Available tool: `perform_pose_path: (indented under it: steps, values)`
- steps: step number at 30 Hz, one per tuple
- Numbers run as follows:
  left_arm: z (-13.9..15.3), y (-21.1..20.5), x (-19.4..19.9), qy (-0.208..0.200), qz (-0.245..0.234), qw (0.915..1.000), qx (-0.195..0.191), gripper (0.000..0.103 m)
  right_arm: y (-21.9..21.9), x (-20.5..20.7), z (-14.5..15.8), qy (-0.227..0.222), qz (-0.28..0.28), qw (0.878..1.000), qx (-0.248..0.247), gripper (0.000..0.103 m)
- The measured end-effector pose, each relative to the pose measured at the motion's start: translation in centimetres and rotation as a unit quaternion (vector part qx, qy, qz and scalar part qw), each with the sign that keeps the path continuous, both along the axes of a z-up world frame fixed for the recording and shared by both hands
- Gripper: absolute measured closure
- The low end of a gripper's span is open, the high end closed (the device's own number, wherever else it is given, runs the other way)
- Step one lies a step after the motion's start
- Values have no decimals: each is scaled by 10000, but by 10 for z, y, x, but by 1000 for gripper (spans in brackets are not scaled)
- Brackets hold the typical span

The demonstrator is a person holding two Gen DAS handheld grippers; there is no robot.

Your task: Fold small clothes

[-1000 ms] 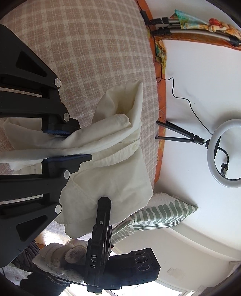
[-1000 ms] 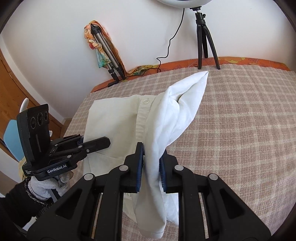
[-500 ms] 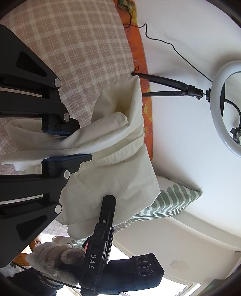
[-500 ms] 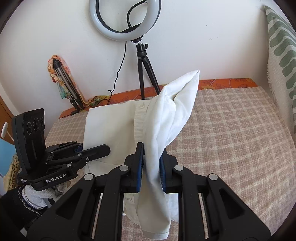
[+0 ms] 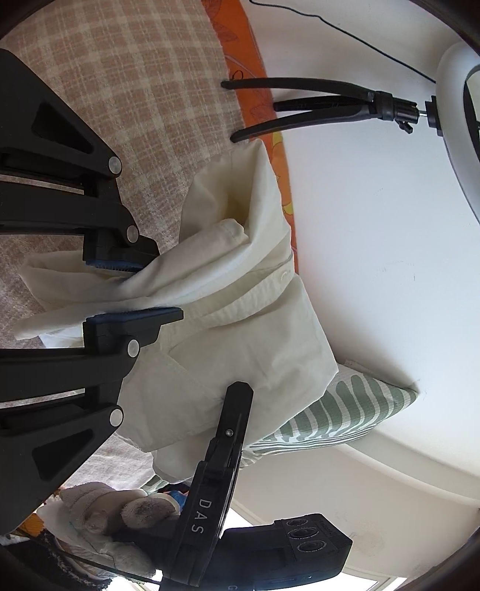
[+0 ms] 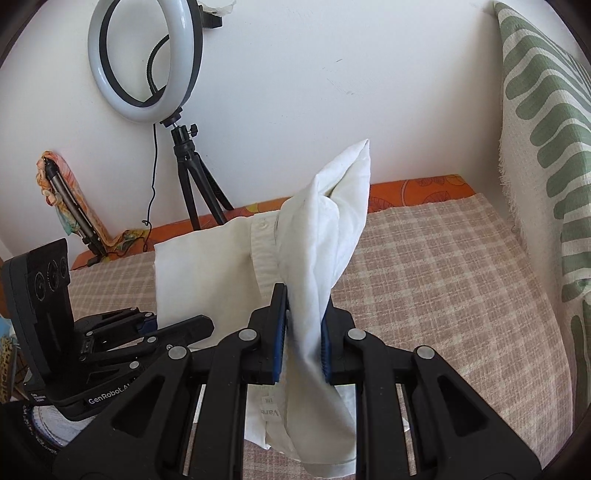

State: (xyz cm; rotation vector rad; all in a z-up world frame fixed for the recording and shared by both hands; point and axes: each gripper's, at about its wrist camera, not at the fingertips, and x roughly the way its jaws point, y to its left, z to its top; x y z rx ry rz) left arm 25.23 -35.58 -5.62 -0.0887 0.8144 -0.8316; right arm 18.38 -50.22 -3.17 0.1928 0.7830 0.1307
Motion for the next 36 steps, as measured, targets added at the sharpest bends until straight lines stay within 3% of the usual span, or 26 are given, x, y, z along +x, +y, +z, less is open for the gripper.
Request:
perform_pose_path:
  steps: [3,7,9,11,12,13,14,15,16,18,25,36]
  values:
    - [-7,-5,6,28,60,9999,157,87,-7,10,-10,89,-106,9999,-84,86]
    - [-14,-7,12,-22,168,9989,448,87,-10,21,-24,262,-272,9977,-555,85]
    - [-18,-4,13,6,242,9981,574,87,-13,26,-29,378,-475,9952,-765,79]
    - [-21,-3,16,42,324,9966,754,80,-14,28,-31,405,-691,9912,-1053,70]
    - [-21,-1,16,59,323,9965,774,78,-15,27,-31,402,-782,9892,-1172,59]
    - [-22,1,16,74,323,9964,782,69,-15,27,-29,382,-828,9882,-1231,46]
    - [-22,3,15,82,338,9962,802,55,-16,26,-28,342,-849,9882,-1227,41]
    - [-22,8,13,67,397,9956,843,47,-16,24,-26,292,-871,9885,-1202,34]
    - [-20,8,12,11,470,9951,867,40,-17,21,-25,260,-914,9883,-1190,31]
    - [-16,14,10,-60,518,9952,826,38,-19,19,-23,254,-964,9883,-1156,26]
    - [-3,25,-3,-152,498,9951,839,35,-13,2,-16,192,-1066,9871,-1177,23]
    - [36,56,-56,-506,467,9937,884,35,32,-51,18,-68,-1025,9855,-1350,15]
